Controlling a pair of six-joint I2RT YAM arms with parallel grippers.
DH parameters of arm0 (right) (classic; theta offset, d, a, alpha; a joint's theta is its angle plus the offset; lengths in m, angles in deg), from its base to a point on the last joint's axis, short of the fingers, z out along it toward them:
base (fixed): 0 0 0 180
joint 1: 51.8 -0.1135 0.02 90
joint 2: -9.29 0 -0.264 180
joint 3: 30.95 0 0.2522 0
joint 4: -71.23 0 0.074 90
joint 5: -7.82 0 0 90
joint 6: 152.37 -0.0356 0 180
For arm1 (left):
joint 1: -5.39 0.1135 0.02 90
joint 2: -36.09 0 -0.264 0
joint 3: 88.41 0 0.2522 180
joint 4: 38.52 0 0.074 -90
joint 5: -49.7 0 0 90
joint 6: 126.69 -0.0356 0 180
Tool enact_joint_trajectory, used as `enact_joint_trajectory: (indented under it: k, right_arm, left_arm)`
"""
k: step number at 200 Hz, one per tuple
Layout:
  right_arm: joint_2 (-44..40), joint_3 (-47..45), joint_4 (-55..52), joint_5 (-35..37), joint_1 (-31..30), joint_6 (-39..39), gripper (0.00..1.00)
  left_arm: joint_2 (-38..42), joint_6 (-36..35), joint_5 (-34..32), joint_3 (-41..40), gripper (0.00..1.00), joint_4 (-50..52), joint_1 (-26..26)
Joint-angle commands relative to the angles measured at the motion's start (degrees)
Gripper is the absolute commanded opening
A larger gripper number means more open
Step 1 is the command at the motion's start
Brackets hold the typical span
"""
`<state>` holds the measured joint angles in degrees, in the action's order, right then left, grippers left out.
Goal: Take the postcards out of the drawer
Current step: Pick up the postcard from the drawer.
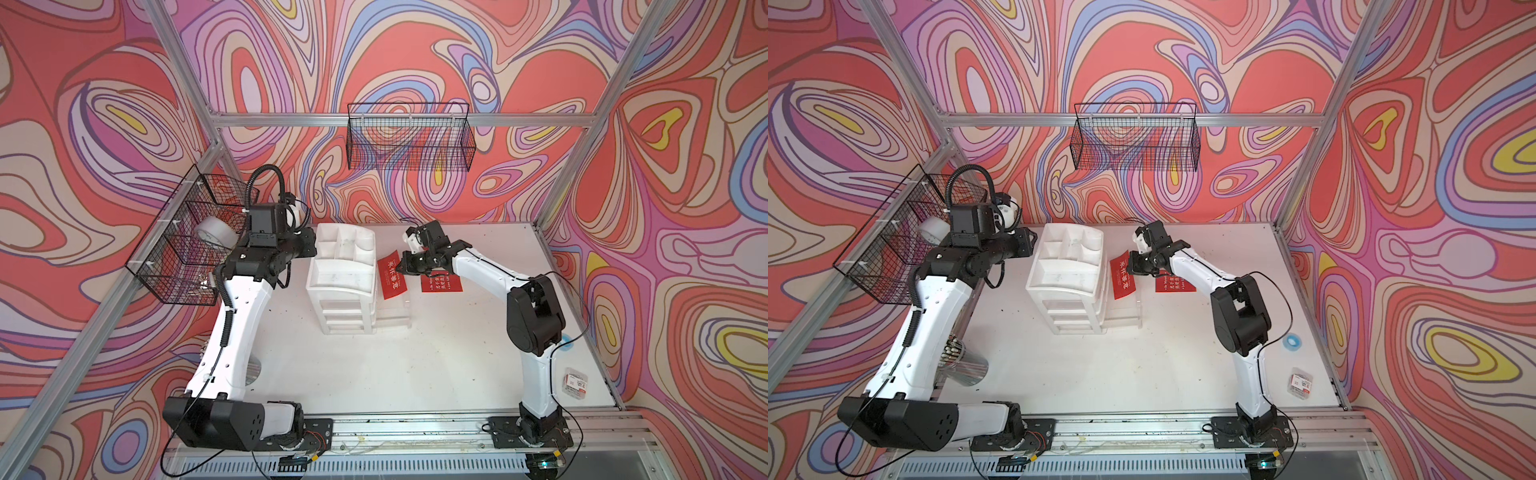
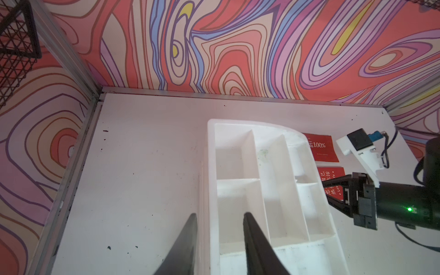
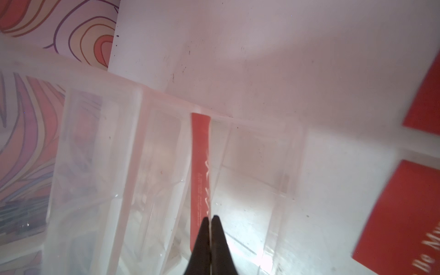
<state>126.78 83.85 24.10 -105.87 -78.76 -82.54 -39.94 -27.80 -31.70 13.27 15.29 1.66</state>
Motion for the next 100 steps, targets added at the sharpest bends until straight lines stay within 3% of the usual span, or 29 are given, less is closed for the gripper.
enact_joint_trajectory:
  k: [1, 38, 65, 100]
  right_arm:
    - [-4.45, 8.68, -15.65, 0.59, 2.34, 14.68, 0.0]
    - [-4.67, 20.82, -33.15, 1.82, 3.95, 31.59, 0.0]
    - [-7.18, 22.18, -39.19, -0.31, 3.94, 42.31, 0.0]
    - [-9.81, 22.84, -43.88, -3.4, 3.87, 48.3, 0.0]
  left_arm:
    - [3.67, -2.14, 5.53, -0.28, 0.36, -0.66, 0.13]
    - [7.58, -2.61, 11.17, -2.98, 0.37, -3.74, -2.82]
    - [7.66, -4.65, 15.69, -4.04, 0.37, -4.99, -8.06]
    - [5.45, -9.38, 17.77, -4.8, 0.36, -6.0, -16.42]
